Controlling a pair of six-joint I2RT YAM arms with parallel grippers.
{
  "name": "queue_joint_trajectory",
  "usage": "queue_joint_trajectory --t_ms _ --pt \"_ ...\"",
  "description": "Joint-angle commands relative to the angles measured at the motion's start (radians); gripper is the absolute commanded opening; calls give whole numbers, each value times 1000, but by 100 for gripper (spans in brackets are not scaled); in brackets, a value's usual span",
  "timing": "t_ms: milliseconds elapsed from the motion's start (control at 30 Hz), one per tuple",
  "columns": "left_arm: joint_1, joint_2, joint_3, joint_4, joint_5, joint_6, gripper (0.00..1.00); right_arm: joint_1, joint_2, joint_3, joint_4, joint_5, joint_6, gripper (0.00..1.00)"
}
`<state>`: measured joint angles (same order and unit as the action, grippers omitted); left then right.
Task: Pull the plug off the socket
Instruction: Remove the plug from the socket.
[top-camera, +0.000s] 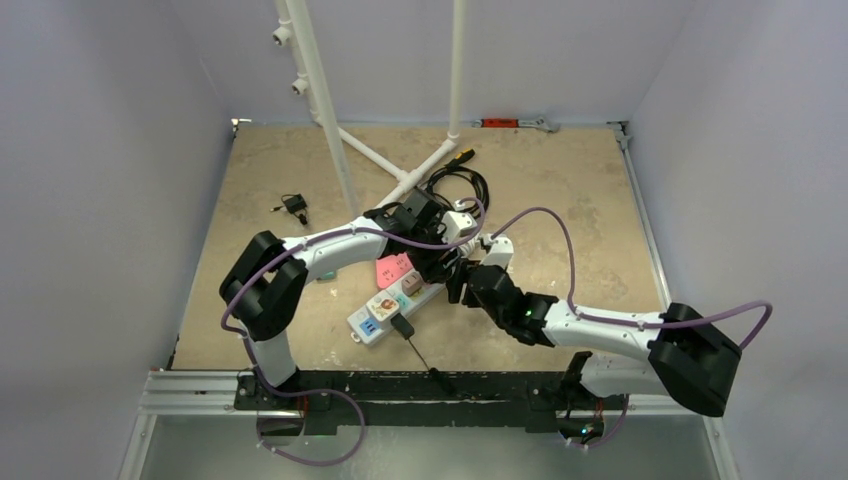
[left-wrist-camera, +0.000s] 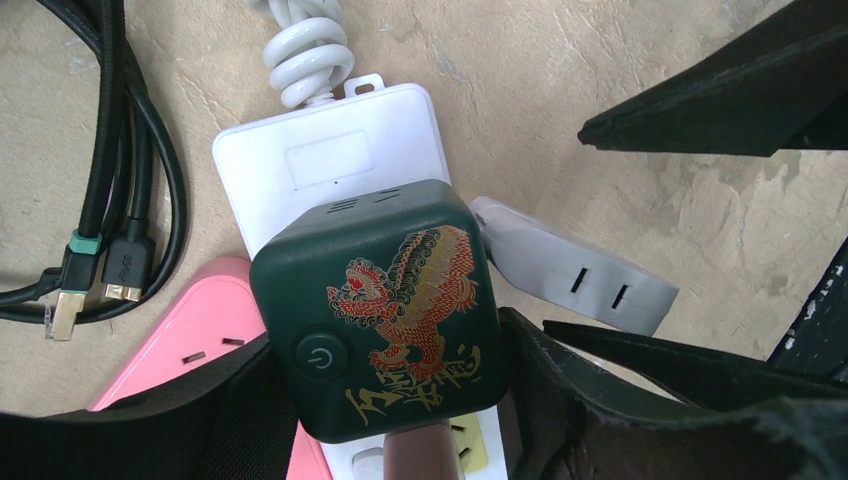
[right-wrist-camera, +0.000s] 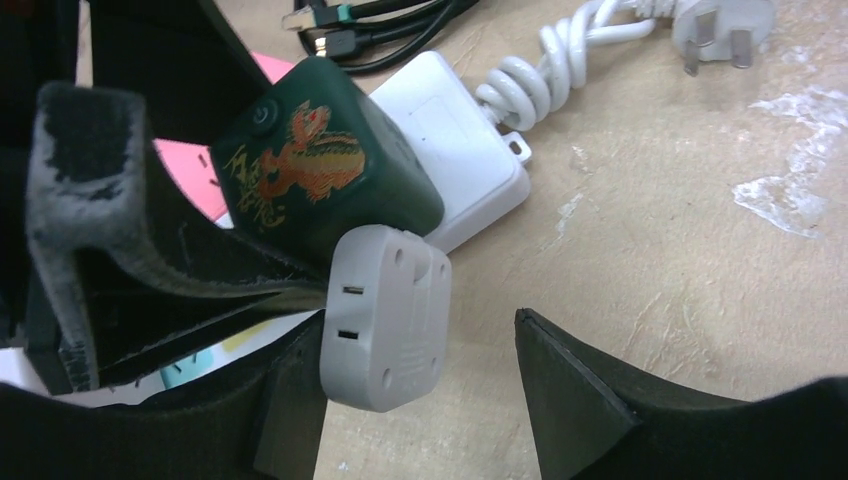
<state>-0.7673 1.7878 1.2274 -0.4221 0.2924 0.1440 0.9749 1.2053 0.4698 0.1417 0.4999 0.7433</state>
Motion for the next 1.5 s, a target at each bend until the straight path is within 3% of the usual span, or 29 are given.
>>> queue_joint_trajectory --t_ms 0,233,433,667,1000,1267,1467 --pt "3 1 21 -31 -18 26 0 -6 -4 7 -30 94 79 69" --pt "5 -19 20 -48 -23 47 0 -92 -64 -26 -50 38 106 69" --pt "11 -29 20 -70 -10 76 0 -114 -160 -68 9 -52 1 68" --pt "58 -71 14 -149 132 176 0 -114 -268 -101 74 -177 -109 85" --pt "61 -91 -11 -177 133 210 0 -67 -90 -35 174 -190 -257 84" --pt "62 -90 -11 -175 134 211 0 -56 -47 -37 246 -204 -287 83" --pt "61 -84 -6 -177 139 211 0 -47 -11 -44 321 -228 -323 72"
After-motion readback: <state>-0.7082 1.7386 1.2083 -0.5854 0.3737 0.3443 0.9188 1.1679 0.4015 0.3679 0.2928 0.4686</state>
